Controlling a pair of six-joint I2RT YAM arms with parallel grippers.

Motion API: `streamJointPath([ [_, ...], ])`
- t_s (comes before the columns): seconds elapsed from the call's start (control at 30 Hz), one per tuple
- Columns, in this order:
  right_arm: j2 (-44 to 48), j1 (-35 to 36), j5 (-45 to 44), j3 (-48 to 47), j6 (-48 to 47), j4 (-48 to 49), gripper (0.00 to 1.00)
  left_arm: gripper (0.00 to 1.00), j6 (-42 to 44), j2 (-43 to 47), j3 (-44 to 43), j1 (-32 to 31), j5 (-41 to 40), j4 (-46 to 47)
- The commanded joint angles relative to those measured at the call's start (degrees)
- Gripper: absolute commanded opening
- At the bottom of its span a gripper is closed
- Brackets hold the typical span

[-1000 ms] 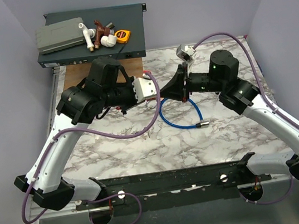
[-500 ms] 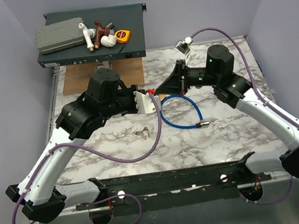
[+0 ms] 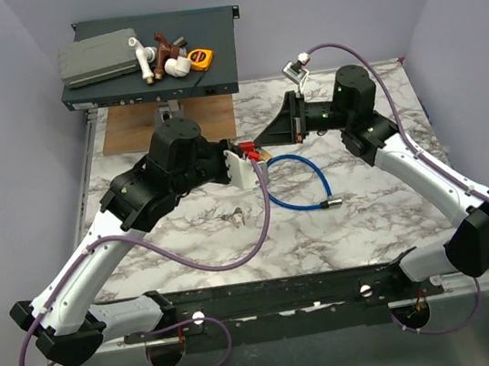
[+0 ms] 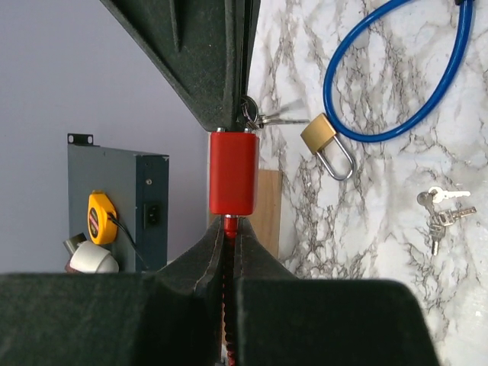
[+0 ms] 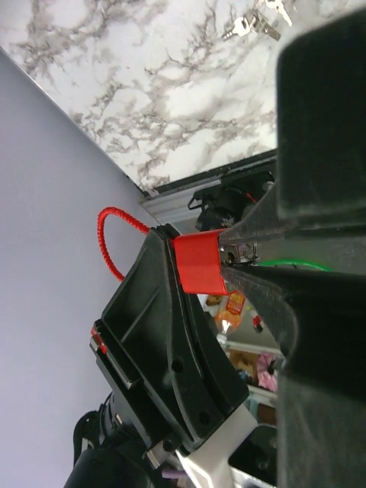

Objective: Unlock with the key
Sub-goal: Unlock the lock.

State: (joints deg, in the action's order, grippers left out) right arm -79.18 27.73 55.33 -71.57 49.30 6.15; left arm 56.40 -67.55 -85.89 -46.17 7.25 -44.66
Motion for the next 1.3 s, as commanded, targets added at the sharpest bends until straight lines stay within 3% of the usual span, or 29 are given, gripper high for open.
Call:
streamJointPath([
  [0.0,0.58,-1.06,3.42,-1.06,1.99,3.33,0.26,0.00,0.37,1.41,0.00,-1.03,1.28,4.14],
  [0.23,1.00,-3.75,4.11,-3.55,0.20,1.52,0.52,0.00,-1.53,0.50,-2.18,-0.55,3.04,-0.55],
  [0.37,1.98,-5.76,3.77,-4.39,-1.10,1.31,0.61,0.00,-2.61,-0.27,-4.43,0.22,4.87,-4.12],
  [0.63,4.04,-6.37,5.89,-5.41,-6.90,6.19,0.66,0.00,-9.45,-4.62,-13.28,3.06,10.84,-14.11],
  [0.83,7.46,-4.07,5.72,-2.49,-19.50,9.03,0.72,0.00,-18.10,-13.41,-27.77,4.65,20.50,-28.90],
  [1.03,5.98,1.31,4.54,-7.18,-34.42,-3.57,0.80,0.00,-20.75,-19.79,-37.70,4.85,26.97,-39.25],
  [1.27,7.35,4.24,0.36,-8.59,-46.15,-16.75,0.78,0.00,-22.11,-22.01,-39.45,5.40,27.69,-41.64],
])
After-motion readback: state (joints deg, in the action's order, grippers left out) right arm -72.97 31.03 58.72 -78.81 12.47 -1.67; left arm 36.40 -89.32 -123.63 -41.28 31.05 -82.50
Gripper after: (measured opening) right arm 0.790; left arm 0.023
